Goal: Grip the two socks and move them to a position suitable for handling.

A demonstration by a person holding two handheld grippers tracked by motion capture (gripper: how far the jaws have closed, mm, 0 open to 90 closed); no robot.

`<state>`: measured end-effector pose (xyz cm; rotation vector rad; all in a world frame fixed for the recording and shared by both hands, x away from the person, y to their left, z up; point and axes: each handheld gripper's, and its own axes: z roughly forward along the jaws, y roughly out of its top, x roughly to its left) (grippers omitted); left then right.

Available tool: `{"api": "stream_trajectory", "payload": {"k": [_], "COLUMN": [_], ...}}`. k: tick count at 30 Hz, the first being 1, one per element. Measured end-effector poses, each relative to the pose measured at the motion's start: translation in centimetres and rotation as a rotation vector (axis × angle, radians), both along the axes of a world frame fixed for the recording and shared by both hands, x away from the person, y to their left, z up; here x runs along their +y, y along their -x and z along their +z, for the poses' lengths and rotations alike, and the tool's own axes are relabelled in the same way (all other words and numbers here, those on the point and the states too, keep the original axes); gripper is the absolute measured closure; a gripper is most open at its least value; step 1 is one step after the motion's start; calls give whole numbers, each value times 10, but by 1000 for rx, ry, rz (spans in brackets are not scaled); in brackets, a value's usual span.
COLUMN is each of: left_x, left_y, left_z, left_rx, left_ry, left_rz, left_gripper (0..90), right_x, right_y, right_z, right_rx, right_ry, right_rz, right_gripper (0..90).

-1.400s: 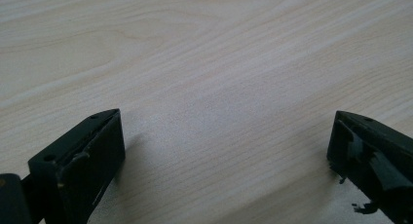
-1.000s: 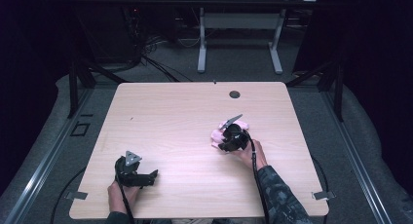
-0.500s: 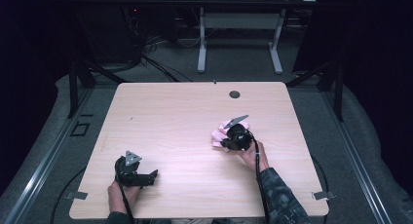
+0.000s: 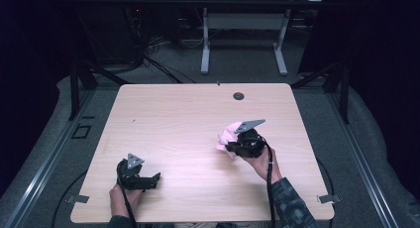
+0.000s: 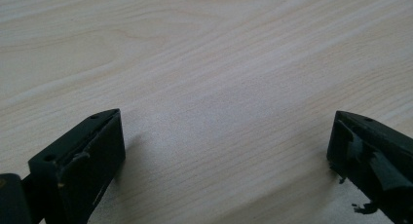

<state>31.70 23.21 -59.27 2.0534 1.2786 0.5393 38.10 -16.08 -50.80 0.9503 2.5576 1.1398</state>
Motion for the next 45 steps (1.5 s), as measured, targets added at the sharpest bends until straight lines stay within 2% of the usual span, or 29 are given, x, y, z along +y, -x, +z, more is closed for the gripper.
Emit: {"api": "stream_trajectory", "payload": {"k": [7, 8, 9, 10, 11, 13, 15, 16, 18, 19, 20, 21, 23, 25, 26, 27, 28, 29, 30, 33, 36, 37, 38, 39, 40, 42, 43, 44, 45], "left_x": [0, 0, 0, 0, 0, 0, 0, 0, 0, 0, 0, 0, 0, 0, 0, 0, 0, 0, 0, -1, -13, -13, -26, -26, -42, -59, -59, -79, -79], "left_y": [0, 0, 0, 0, 0, 0, 0, 0, 0, 0, 0, 0, 0, 0, 0, 0, 0, 0, 1, 1, 6, 6, 9, 9, 11, 12, 12, 15, 15], "left_z": [0, 0, 0, 0, 0, 0, 0, 0, 0, 0, 0, 0, 0, 0, 0, 0, 0, 0, 0, 1, 11, 11, 19, 19, 26, 32, 32, 36, 36], "left_rx": [0, 0, 0, 0, 0, 0, 0, 0, 0, 0, 0, 0, 0, -1, -1, 0, 0, 0, -1, 2, -6, -6, -20, -20, -13, -10, -10, -11, -11], "left_ry": [0, 0, 0, 0, 0, 1, 1, 0, 1, 1, 0, 0, 0, 0, 0, 0, -1, -1, 1, 4, 36, 36, 56, 56, 83, 84, 84, 84, 84], "left_rz": [0, 0, 0, 0, 0, 0, 0, 0, 0, 0, 0, 0, 0, 1, 1, 0, 3, 3, 5, 2, -61, -61, -114, -114, -197, -274, -274, -356, -356], "left_gripper": [3, 3, 3, 3, 3, 3, 3, 3, 3, 3, 3, 3, 3, 3, 3, 3, 3, 3, 5, 13, 14, 23, 31, 37, 50, 94, 133, 156, 167], "right_x": [1, 4, 4, 8, 8, 15, 17, 21, 24, 24, 26, 28, 29, 26, 24, 24, 19, 19, 12, 0, -12, -15, -18, -18, -21, -21, -20, -18, -18], "right_y": [22, 31, 31, 40, 40, 53, 57, 65, 71, 71, 75, 77, 78, 78, 79, 79, 80, 80, 83, 86, 91, 93, 94, 94, 97, 101, 103, 104, 104], "right_z": [12, 13, 13, 12, 12, 4, 1, -8, -19, -19, -33, -40, -53, -58, -58, -58, -54, -54, -48, -39, -34, -33, -33, -33, -34, -35, -36, -38, -38], "right_rx": [-22, -31, -31, -38, -38, -22, -11, 4, 29, 29, 57, 66, 83, 93, 92, 92, 75, 75, 55, 33, 19, 16, 11, 11, 5, 1, -1, 0, 0], "right_ry": [-21, -22, -22, -6, -6, 4, 8, 36, 47, 47, 62, 78, 107, 91, 74, 74, 55, 55, 36, 27, 11, 11, 16, 16, 10, 11, 4, 10, 10], "right_rz": [46, 71, 71, 110, 110, 155, 163, 188, 201, 201, 214, 216, 227, 239, 236, 236, 225, 225, 200, 167, 127, 118, 119, 119, 110, 107, 107, 107, 107], "right_gripper": [833, 832, 832, 832, 832, 830, 830, 828, 827, 827, 819, 810, 745, 643, 568, 568, 475, 475, 417, 399, 402, 409, 416, 416, 440, 463, 479, 487, 487]}}
